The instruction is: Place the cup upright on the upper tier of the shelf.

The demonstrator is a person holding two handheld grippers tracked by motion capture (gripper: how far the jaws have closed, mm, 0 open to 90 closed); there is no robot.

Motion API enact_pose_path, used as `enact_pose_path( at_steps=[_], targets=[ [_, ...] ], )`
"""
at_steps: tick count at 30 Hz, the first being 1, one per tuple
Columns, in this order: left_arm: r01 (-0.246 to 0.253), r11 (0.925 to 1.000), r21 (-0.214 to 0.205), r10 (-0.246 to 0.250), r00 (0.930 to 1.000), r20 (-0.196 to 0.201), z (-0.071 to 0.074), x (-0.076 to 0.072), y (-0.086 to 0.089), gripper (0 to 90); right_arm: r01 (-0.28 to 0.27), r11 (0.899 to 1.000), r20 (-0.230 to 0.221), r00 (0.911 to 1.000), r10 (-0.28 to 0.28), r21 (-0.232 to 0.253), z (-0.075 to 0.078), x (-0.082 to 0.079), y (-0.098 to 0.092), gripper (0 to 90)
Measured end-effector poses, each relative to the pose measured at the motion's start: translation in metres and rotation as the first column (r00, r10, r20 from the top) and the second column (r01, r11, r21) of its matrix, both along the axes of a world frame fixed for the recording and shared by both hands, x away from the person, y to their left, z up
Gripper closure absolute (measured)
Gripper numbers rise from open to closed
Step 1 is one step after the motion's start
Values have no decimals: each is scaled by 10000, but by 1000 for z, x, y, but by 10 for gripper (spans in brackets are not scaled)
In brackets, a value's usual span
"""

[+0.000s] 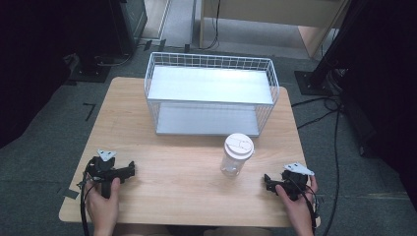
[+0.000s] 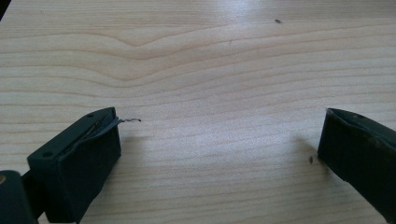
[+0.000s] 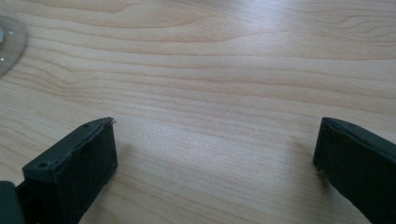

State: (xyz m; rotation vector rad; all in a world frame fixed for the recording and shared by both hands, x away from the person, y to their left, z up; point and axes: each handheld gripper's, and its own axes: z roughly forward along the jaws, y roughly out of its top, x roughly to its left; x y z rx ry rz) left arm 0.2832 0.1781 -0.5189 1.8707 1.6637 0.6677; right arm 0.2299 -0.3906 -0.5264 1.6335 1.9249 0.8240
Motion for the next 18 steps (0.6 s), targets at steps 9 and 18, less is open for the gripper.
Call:
enact_pose_path(
  at_steps=[9,18],
  targets=[
    [-2,10000,2,2,10000,7,0,0,0,0,80,9989,-229,9997,-70,461,4,-6,10,0],
    [-1,10000,3,1,10000,10,0,0,0,0,-262,9980,302,9992,245,568,23,-24,30,0]
  ],
)
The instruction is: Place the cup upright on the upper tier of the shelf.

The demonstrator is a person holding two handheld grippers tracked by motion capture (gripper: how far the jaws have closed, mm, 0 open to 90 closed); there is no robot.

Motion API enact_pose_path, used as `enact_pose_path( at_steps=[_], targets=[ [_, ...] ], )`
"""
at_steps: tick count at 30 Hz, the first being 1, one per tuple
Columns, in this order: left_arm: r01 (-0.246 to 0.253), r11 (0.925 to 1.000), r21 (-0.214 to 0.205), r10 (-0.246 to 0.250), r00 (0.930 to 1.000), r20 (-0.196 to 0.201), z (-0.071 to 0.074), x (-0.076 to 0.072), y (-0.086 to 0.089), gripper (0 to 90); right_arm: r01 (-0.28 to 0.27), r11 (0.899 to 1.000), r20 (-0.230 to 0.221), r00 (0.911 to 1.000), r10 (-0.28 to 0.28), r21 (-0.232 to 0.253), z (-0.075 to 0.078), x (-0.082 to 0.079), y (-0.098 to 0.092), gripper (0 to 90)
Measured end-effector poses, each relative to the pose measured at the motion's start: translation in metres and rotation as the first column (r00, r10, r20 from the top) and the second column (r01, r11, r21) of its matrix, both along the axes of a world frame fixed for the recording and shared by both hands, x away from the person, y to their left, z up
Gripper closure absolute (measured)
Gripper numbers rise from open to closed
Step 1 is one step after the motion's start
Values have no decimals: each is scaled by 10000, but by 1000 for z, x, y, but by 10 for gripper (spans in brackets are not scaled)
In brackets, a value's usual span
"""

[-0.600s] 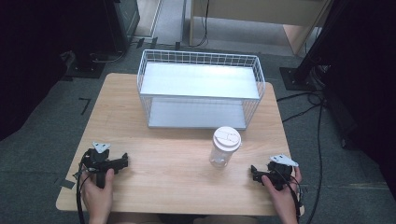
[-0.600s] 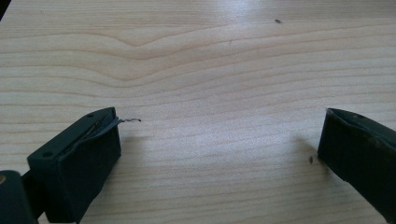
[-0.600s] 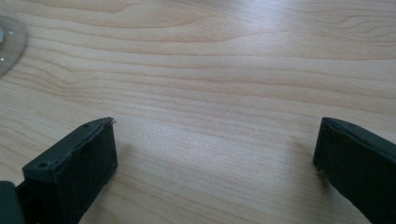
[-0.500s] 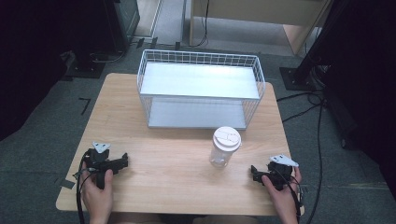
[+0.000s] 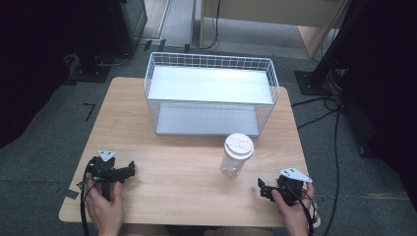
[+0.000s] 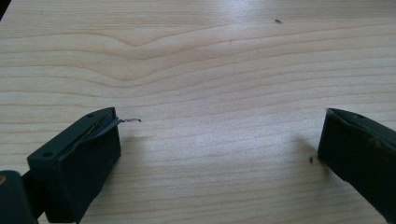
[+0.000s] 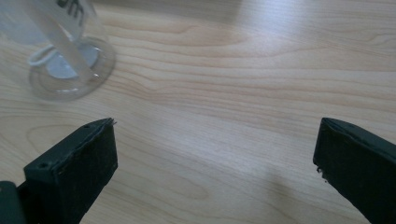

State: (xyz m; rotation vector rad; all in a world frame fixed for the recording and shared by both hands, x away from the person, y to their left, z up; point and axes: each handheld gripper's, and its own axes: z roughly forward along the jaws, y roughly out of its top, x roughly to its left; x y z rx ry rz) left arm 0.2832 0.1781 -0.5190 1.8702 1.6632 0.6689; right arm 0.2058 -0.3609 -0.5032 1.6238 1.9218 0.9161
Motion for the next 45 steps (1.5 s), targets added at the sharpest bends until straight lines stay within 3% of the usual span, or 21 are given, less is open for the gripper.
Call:
enact_pose_path(
  at_steps=[14,28,33,40,45],
  targets=[
    [0,10000,2,0,10000,1,0,0,0,0,-815,9959,178,9966,808,398,12,1,23,0],
    [-4,10000,-1,4,10000,5,0,0,0,0,-1686,9829,568,9847,1647,736,19,9,57,0],
    [-1,10000,0,1,10000,3,0,0,0,0,-1905,9756,813,9799,1822,1091,20,14,70,0],
    [1,10000,4,-1,10000,3,0,0,0,0,-1878,9724,1125,9785,1730,1382,22,20,83,15],
    [2,10000,4,-2,10000,2,0,0,0,0,-1518,9806,1673,9773,1301,1240,23,21,90,96]
  ],
)
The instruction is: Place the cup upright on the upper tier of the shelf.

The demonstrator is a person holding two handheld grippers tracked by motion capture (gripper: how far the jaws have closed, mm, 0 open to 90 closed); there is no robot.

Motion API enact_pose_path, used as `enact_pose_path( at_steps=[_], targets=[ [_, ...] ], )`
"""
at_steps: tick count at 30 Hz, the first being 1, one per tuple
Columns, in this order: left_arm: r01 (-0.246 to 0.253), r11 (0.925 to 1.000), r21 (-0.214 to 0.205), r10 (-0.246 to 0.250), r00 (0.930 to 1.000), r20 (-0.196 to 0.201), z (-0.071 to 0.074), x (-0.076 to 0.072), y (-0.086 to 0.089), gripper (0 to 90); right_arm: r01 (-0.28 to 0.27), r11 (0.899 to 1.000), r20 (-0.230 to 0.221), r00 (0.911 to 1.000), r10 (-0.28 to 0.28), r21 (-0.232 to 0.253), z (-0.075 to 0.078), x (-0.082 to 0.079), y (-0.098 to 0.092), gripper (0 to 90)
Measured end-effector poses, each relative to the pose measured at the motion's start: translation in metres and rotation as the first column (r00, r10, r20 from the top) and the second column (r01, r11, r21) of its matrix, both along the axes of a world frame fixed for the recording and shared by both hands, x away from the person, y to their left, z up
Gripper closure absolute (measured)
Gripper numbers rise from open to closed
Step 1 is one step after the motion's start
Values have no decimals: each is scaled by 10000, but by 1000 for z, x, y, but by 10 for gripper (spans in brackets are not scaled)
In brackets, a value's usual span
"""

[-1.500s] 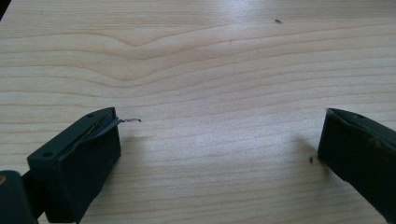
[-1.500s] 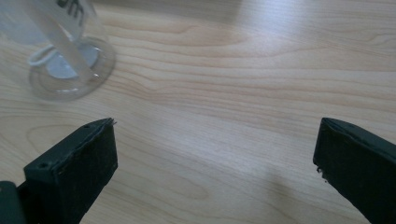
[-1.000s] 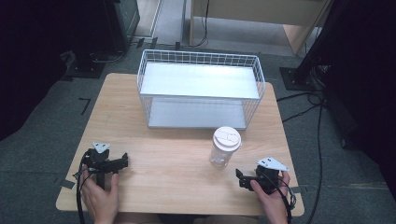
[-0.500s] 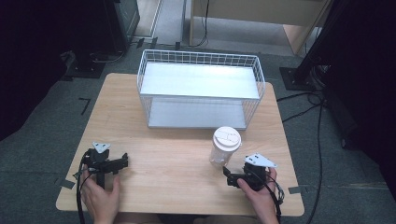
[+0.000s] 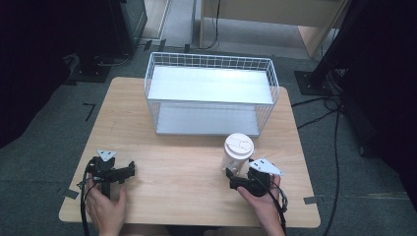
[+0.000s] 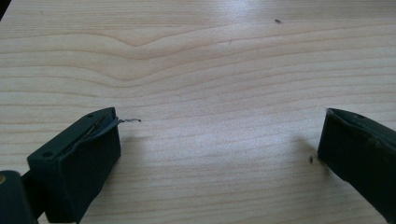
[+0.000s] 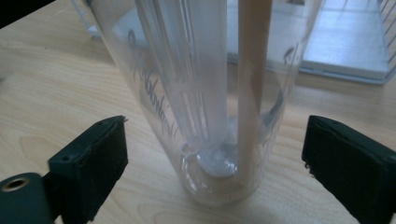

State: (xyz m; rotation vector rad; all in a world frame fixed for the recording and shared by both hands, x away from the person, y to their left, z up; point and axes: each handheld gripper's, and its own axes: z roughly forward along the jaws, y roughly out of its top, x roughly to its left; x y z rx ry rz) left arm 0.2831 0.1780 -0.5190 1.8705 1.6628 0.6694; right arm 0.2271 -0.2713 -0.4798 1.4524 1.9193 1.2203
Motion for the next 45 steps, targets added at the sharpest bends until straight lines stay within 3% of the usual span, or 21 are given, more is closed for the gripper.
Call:
enact_pose_path(
  at_steps=[5,13,19,30,40,45],
  targets=[
    [0,10000,0,0,10000,0,0,0,0,0,292,9986,229,9993,-302,451,2,5,3,124],
    [-2,10000,0,2,10000,0,0,0,0,0,555,9967,451,9973,-581,588,4,12,11,131],
    [-1,10000,-1,1,10000,-1,0,0,0,0,877,9951,811,9925,-912,457,4,17,20,127],
    [1,10000,0,-1,10000,-1,0,0,0,0,1374,9883,1286,9810,-1450,665,8,28,29,124],
    [0,10000,0,0,10000,-3,0,0,0,0,1334,9885,1637,9760,-1436,715,13,34,32,127],
    [1,10000,1,-1,10000,-1,0,0,0,0,1389,9890,1901,9708,-1461,503,16,34,32,147]
  ],
)
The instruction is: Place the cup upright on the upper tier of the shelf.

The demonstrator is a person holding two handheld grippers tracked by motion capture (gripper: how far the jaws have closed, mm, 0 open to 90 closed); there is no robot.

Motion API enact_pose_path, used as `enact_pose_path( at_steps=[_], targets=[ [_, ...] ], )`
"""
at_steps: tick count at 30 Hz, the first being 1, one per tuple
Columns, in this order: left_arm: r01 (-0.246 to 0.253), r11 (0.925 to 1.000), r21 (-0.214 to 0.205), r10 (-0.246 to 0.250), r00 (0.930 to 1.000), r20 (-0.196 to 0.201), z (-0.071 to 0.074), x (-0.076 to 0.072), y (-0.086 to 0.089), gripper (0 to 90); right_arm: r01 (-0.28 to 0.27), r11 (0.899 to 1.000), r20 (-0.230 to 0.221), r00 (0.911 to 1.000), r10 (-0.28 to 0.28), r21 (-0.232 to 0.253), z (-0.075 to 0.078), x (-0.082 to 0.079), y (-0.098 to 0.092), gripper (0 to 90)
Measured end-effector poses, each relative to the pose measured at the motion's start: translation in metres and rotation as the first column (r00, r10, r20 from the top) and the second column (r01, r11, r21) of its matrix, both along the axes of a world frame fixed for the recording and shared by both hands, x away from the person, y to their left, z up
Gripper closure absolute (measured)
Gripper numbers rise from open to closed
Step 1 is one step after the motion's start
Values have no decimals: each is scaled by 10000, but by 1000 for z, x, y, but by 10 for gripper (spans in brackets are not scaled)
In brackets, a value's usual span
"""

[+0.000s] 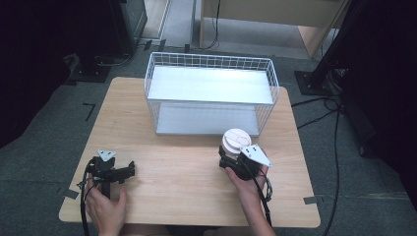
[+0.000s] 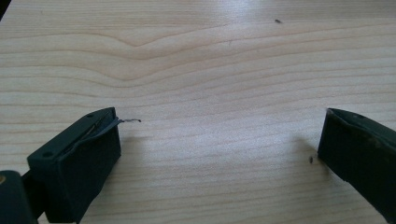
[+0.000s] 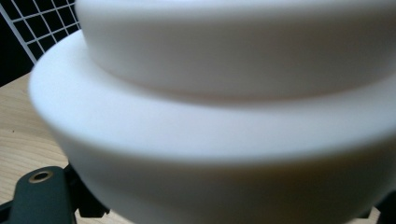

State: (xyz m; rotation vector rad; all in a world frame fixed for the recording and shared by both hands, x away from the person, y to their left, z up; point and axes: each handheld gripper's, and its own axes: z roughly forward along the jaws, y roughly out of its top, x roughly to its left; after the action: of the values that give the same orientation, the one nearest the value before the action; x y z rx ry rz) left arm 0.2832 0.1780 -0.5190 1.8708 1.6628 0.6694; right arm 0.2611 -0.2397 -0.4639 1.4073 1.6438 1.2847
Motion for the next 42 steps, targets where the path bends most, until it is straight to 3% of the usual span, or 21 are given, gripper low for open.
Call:
enact_pose_path(
  at_steps=[14,42],
  targets=[
    [0,10000,-2,0,10000,-4,0,0,0,0,-175,9997,457,9988,168,154,9,-2,0,156],
    [6,10000,18,-6,10000,6,0,0,0,0,-242,9996,1760,9842,219,108,62,1,7,159]
  ],
)
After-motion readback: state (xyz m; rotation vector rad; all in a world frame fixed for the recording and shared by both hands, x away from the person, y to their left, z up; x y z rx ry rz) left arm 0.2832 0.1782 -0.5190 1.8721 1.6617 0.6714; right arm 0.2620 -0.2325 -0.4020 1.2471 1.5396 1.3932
